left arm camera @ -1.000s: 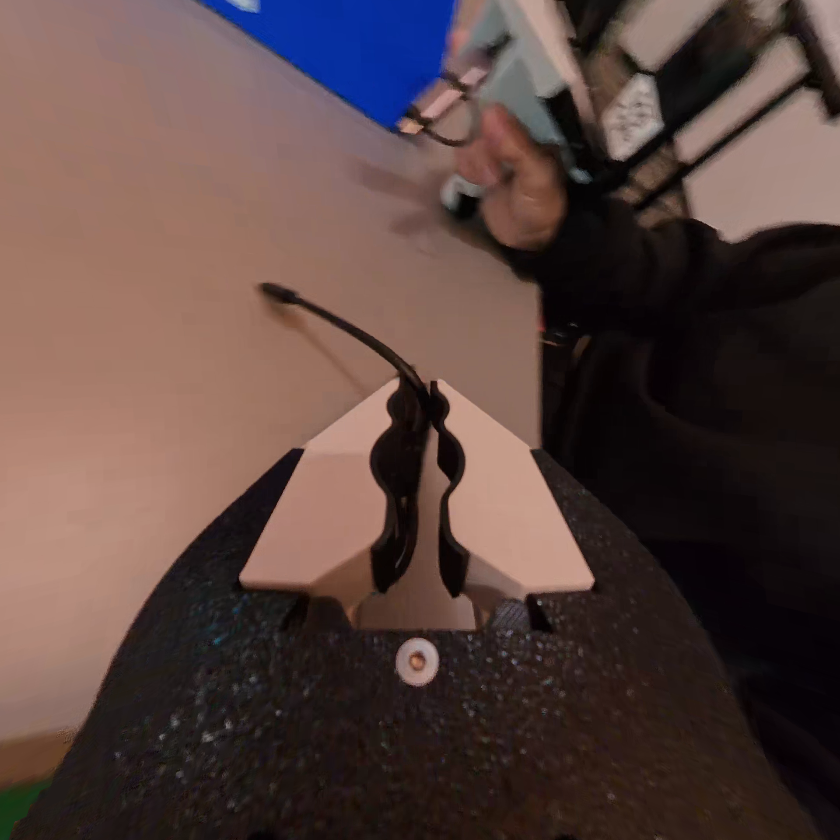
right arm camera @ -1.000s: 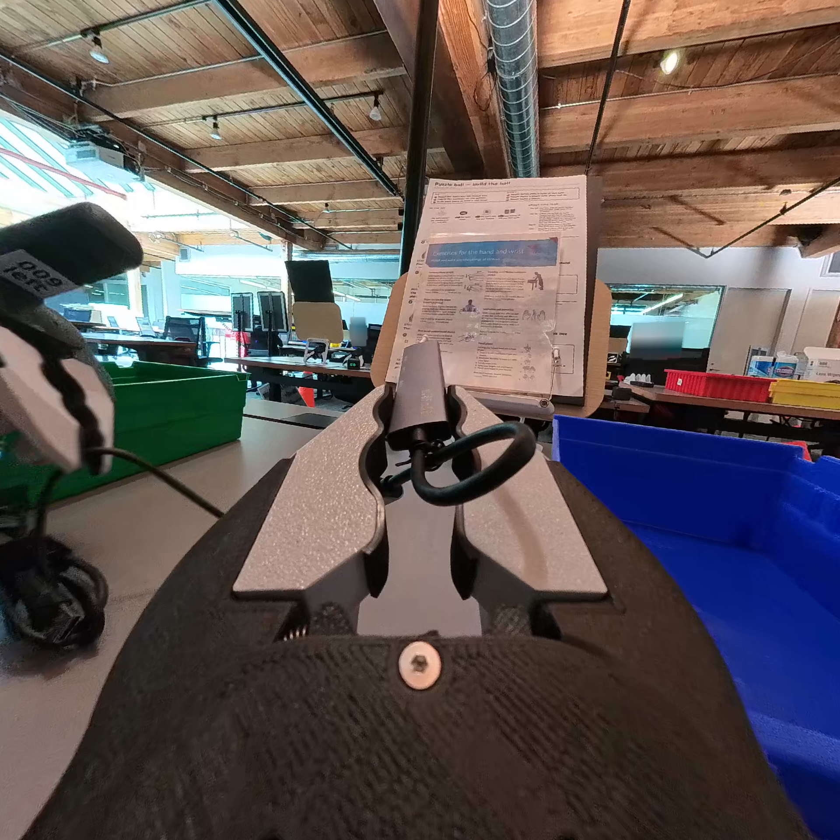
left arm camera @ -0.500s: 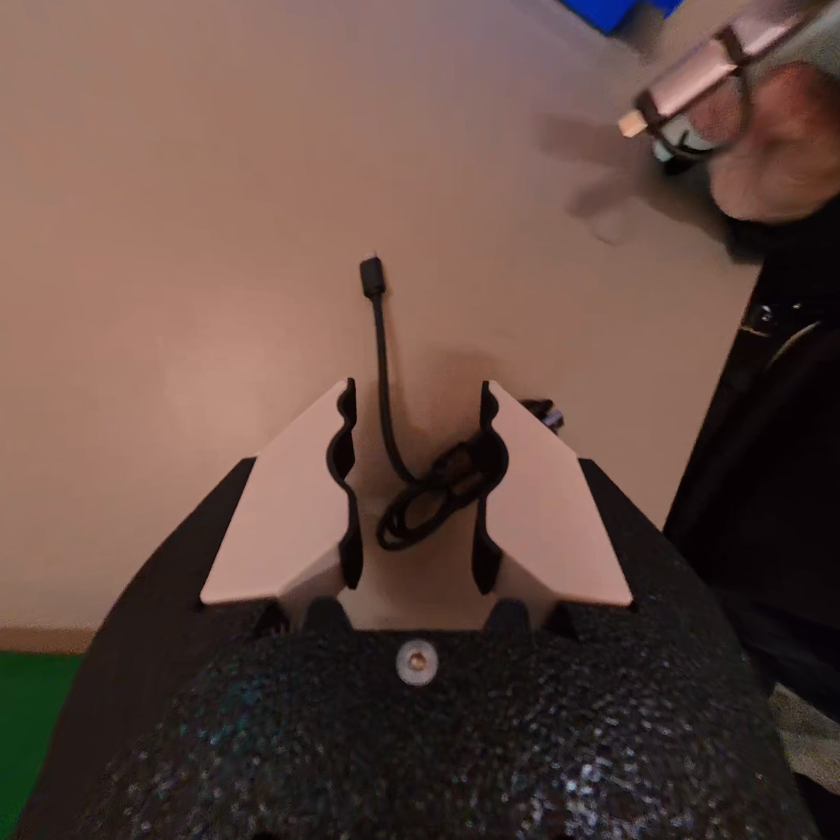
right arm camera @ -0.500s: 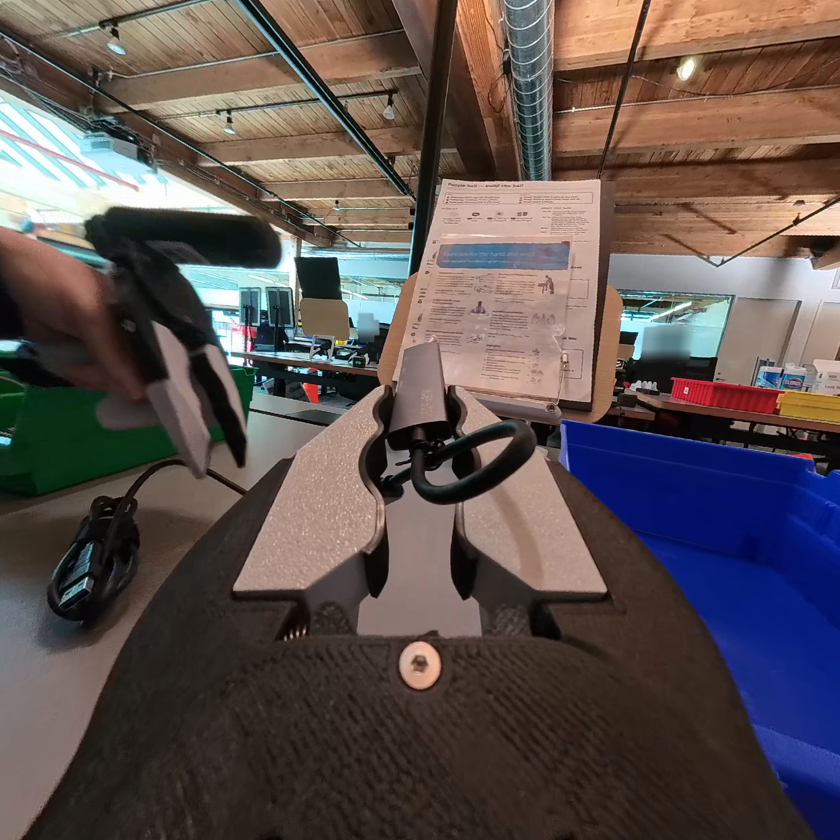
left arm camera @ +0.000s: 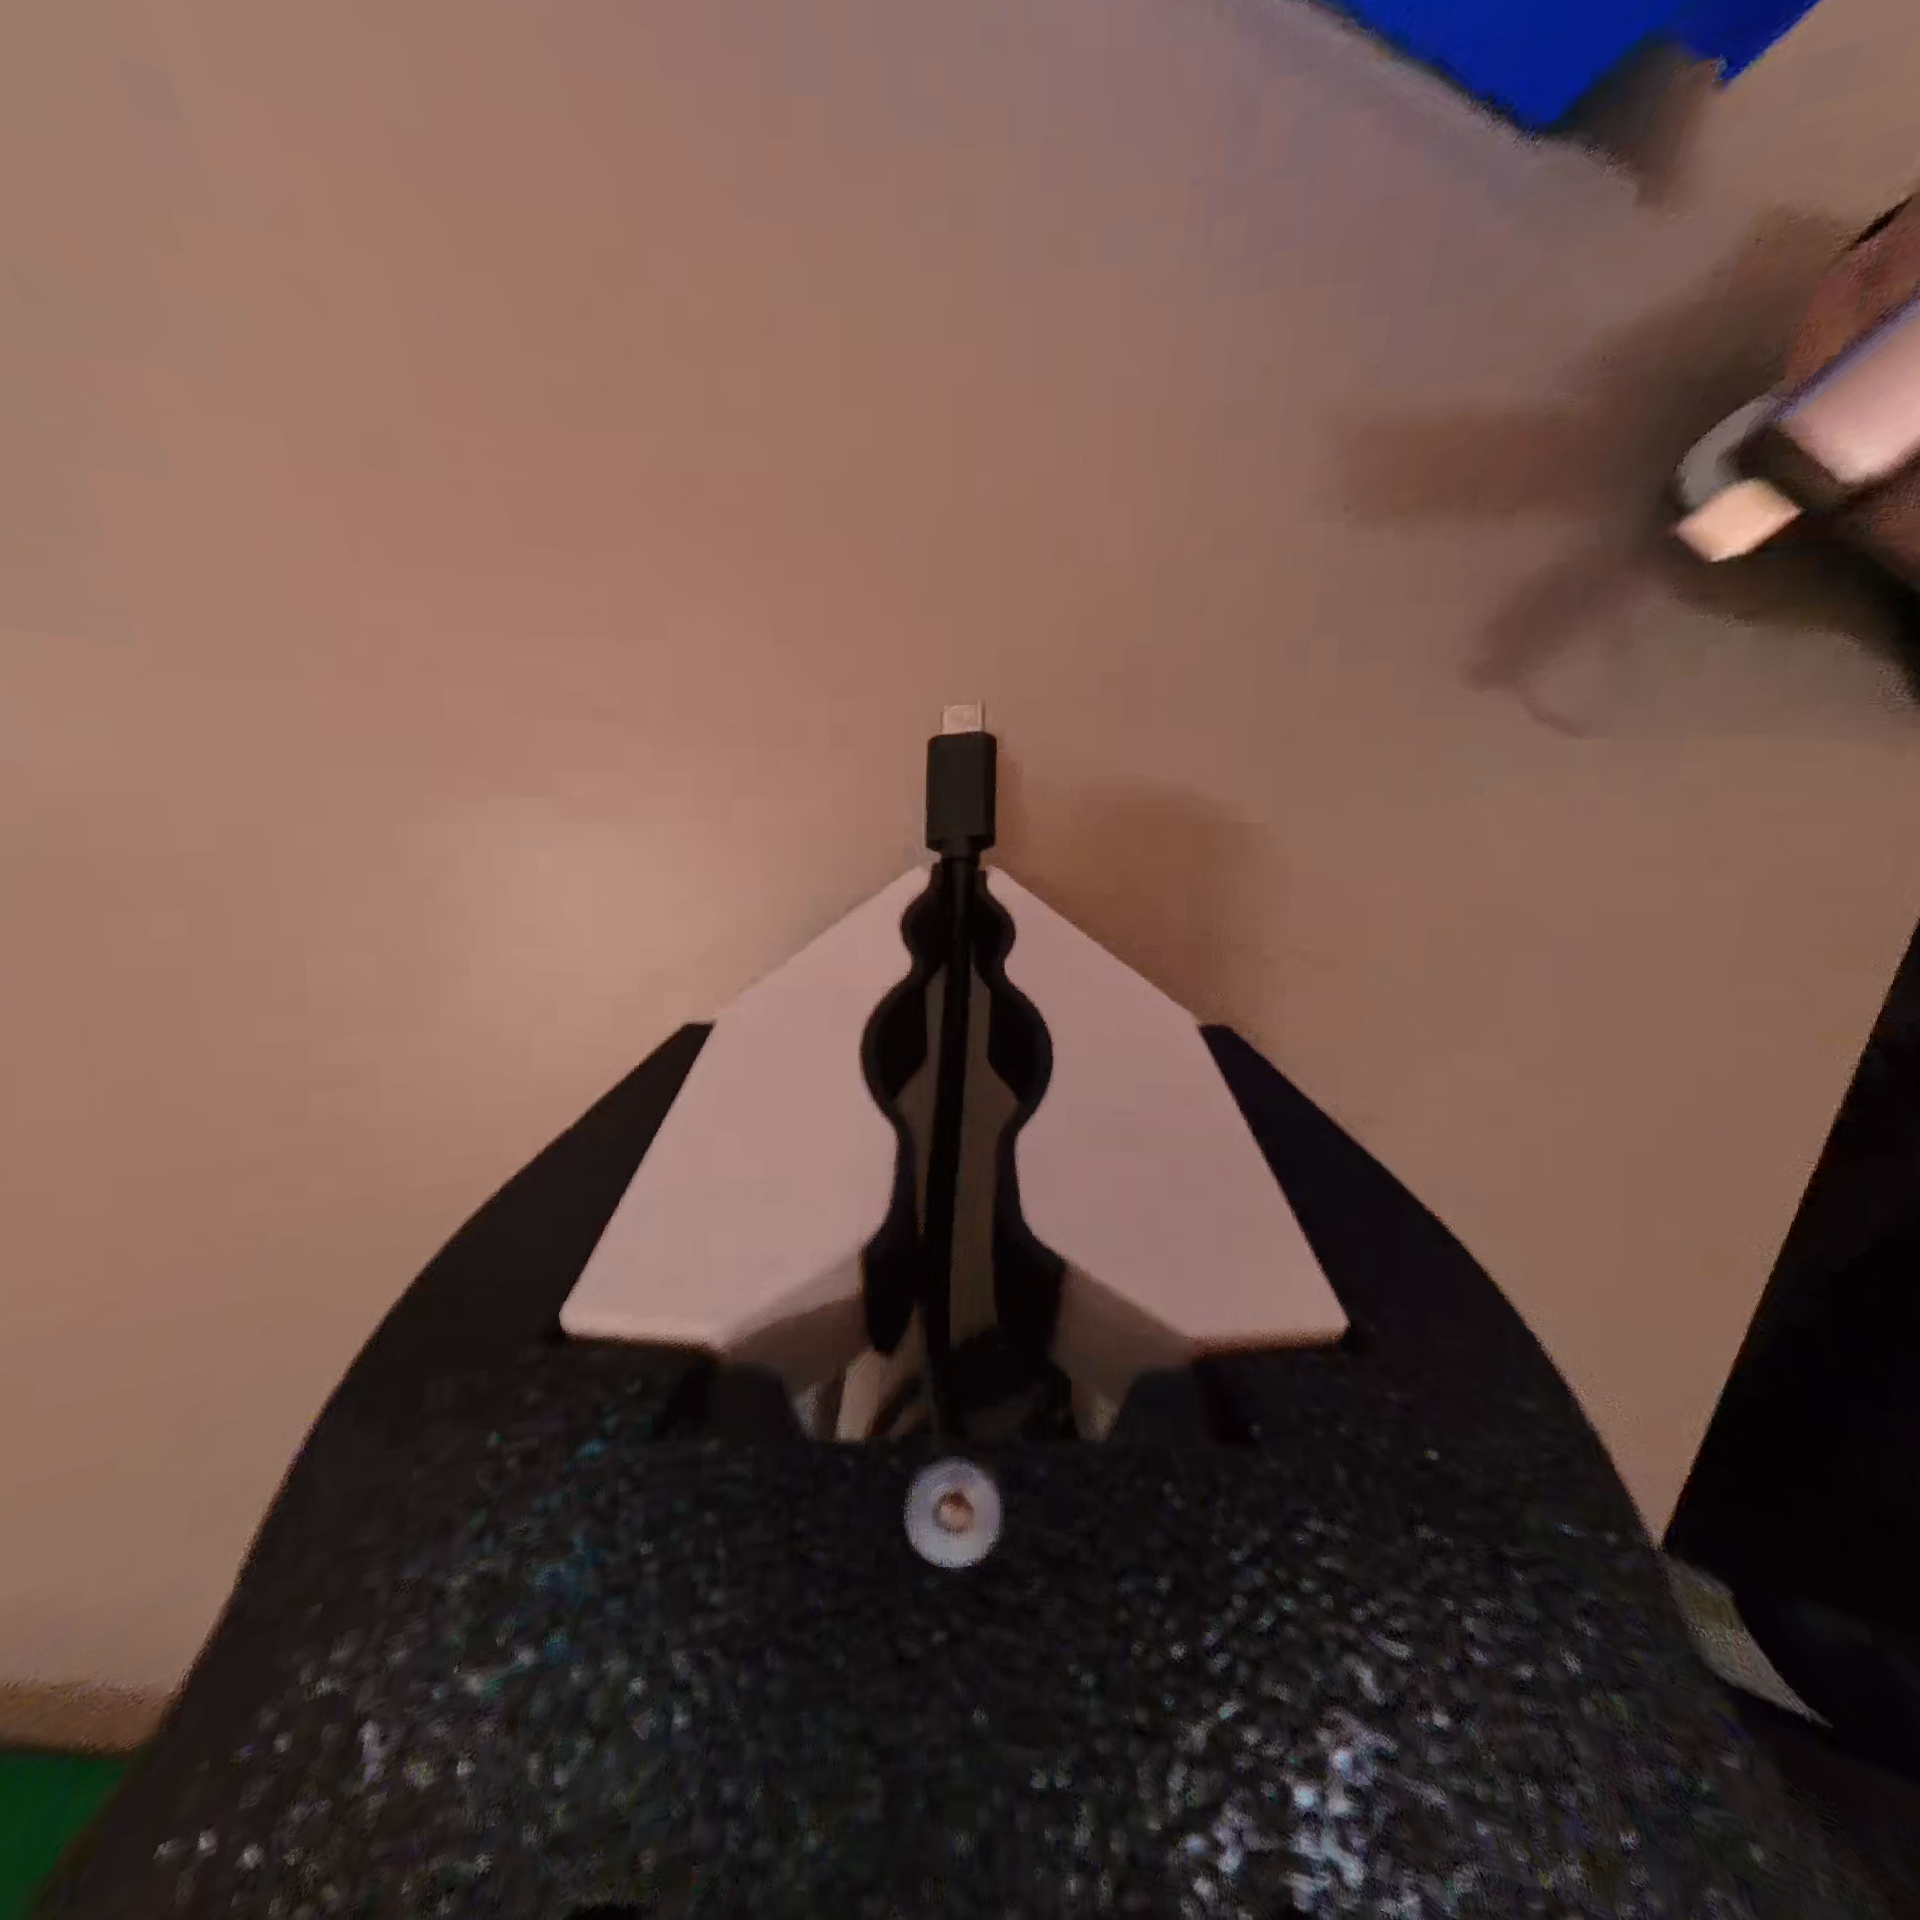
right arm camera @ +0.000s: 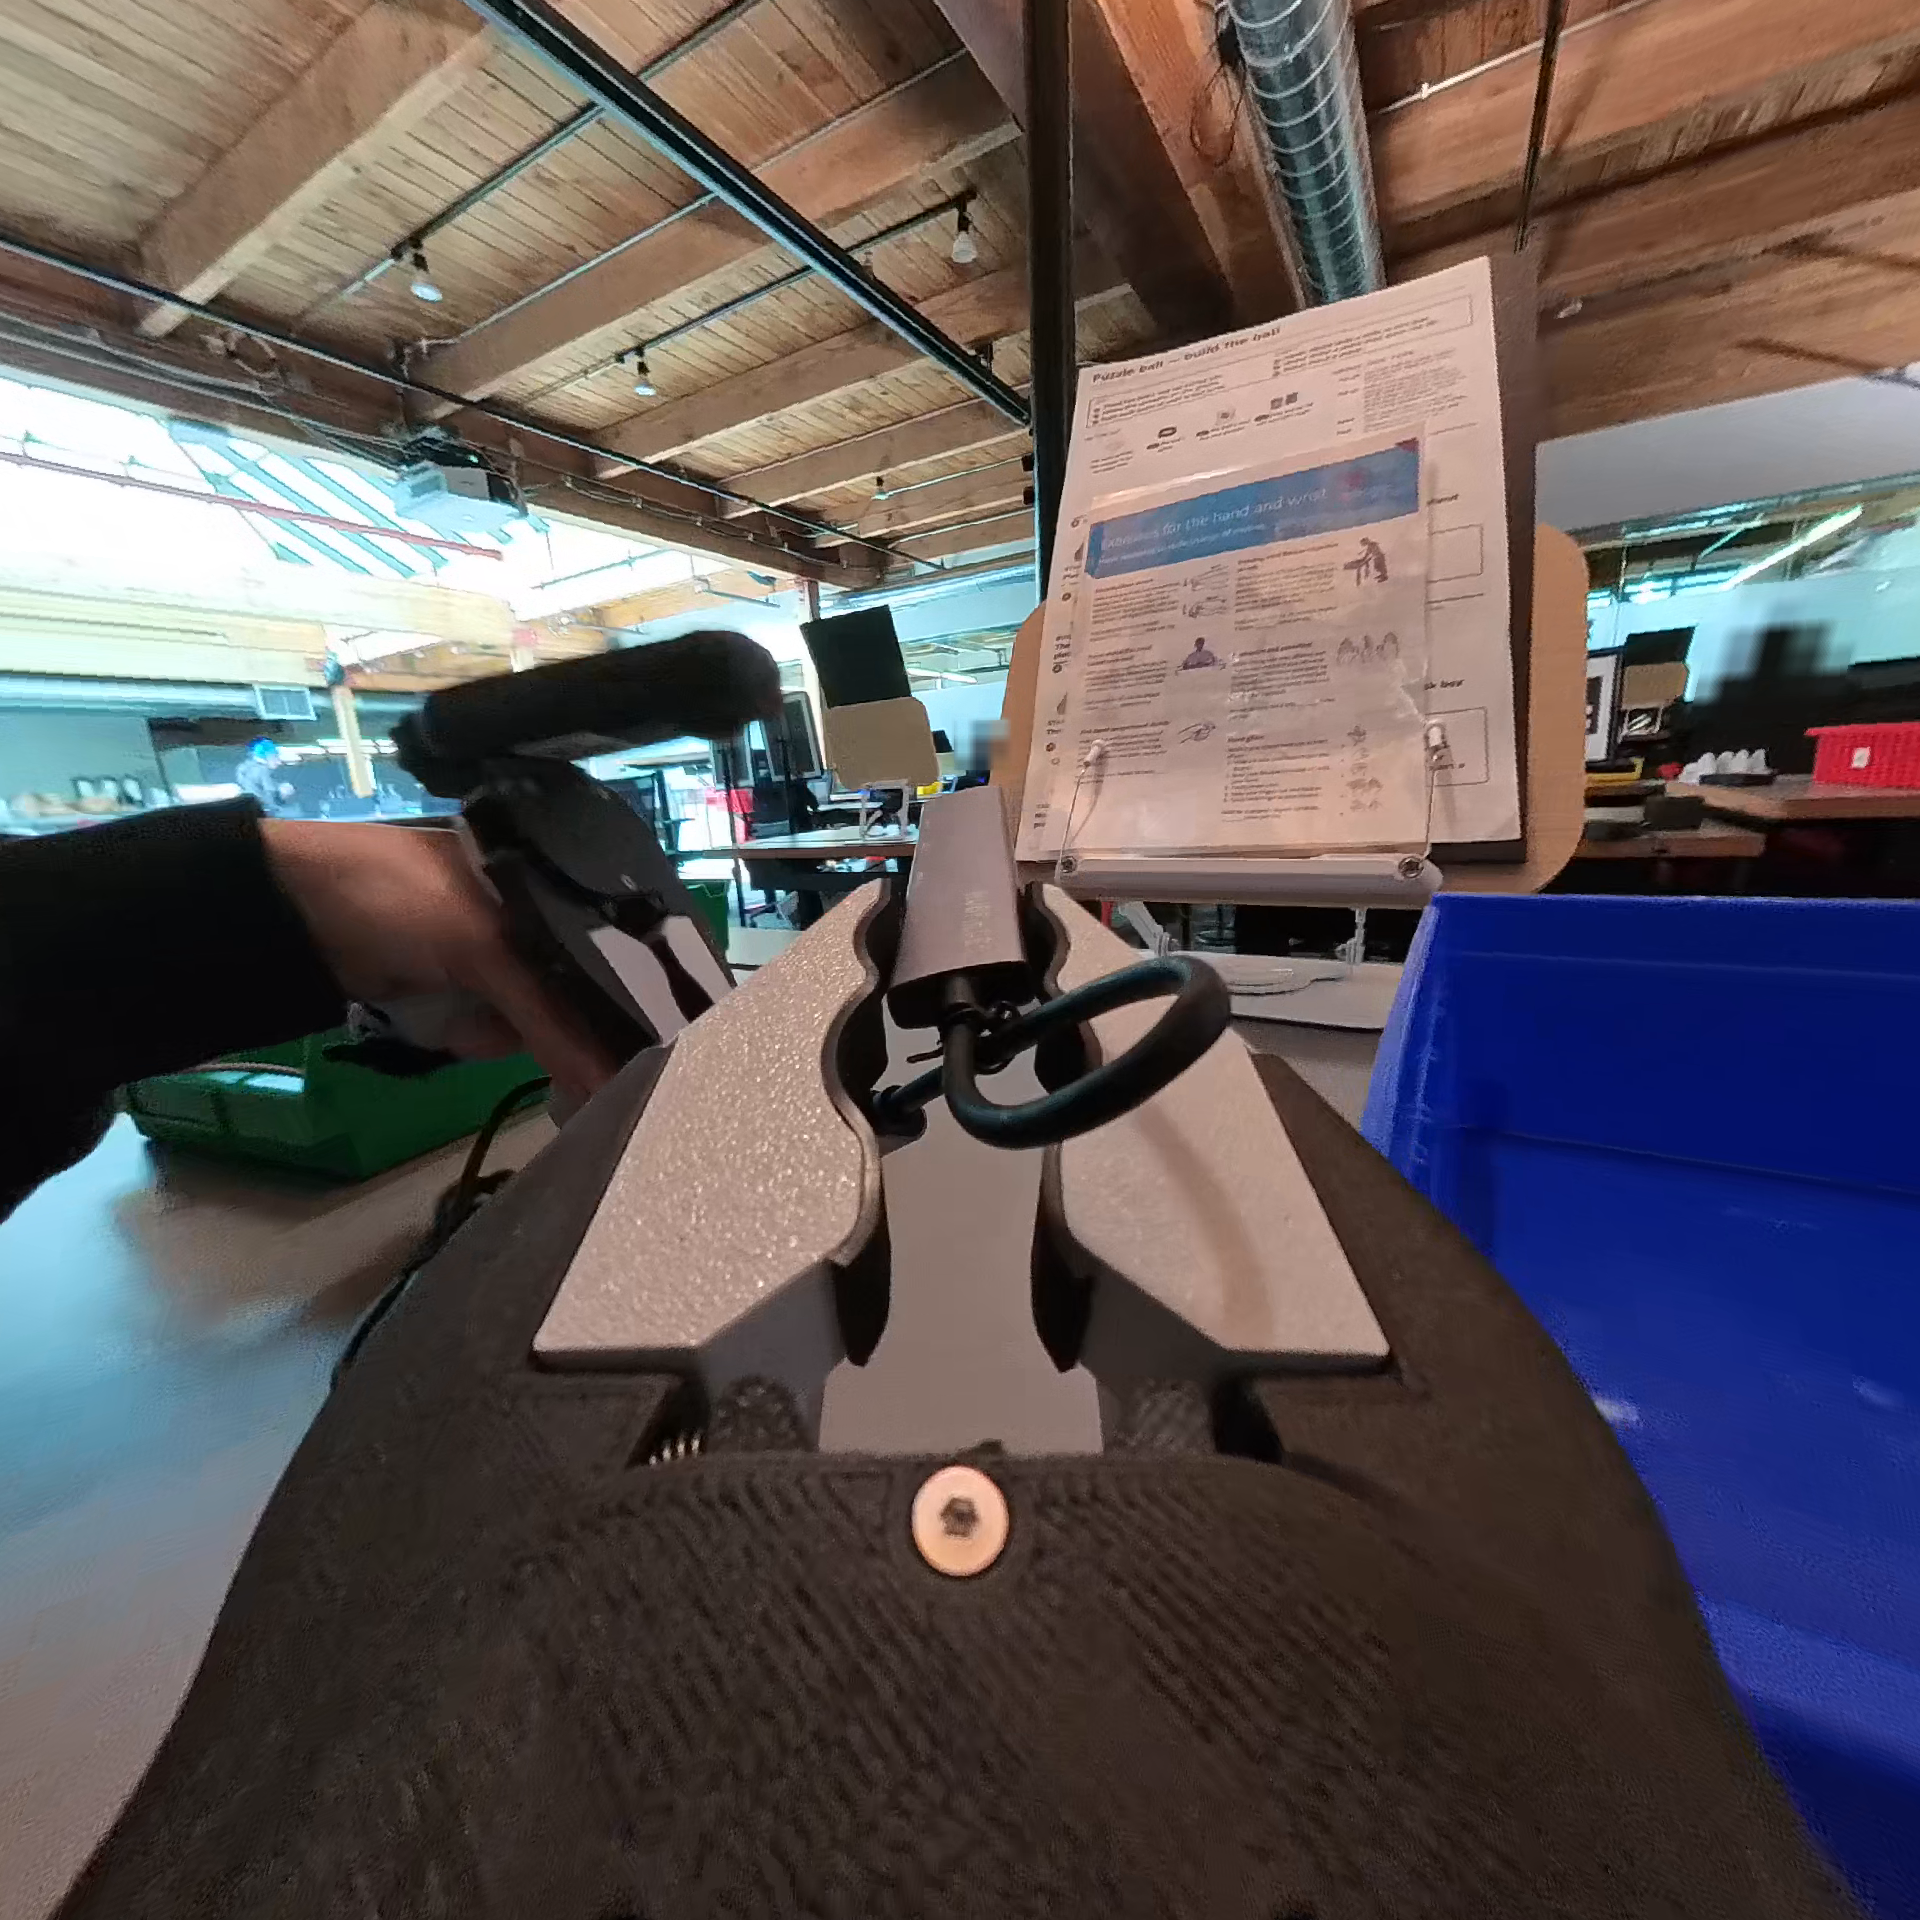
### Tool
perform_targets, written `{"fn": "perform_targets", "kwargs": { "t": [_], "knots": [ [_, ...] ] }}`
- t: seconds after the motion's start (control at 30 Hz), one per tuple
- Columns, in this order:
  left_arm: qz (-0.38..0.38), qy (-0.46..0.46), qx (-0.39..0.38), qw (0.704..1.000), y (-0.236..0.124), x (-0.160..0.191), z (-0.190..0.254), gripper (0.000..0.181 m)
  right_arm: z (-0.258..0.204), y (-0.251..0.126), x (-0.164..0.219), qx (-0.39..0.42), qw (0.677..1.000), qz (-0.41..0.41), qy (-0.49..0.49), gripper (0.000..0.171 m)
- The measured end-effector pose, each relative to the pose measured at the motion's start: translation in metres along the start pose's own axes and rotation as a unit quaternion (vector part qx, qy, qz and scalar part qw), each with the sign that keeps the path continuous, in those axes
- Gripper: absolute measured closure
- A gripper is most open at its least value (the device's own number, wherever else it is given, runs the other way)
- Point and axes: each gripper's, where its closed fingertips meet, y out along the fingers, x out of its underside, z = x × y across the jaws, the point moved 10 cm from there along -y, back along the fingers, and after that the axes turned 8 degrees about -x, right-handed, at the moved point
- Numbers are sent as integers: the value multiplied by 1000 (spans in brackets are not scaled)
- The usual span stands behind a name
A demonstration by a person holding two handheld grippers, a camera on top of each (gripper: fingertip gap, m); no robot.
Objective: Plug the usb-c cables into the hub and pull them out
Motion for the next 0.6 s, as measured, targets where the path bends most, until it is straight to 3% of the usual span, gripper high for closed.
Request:
{"fn": "perform_targets", "kwargs": {
  "t": [0.2, 0.37, 0.6],
  "knots": [
    [112, 45, -113, 986, -57, -21, 64, 180, -2, -2, 0, -7, 999, 5, 46, 148],
    [149, 52, -178, 971, -72, -29, 96, 180, -5, -5, -1, 19, 998, -13, 59, 149],
    [153, 29, -150, 976, -69, -35, 112, 180, -20, -4, -5, 23, 998, -28, 42, 149]
  ]
}}
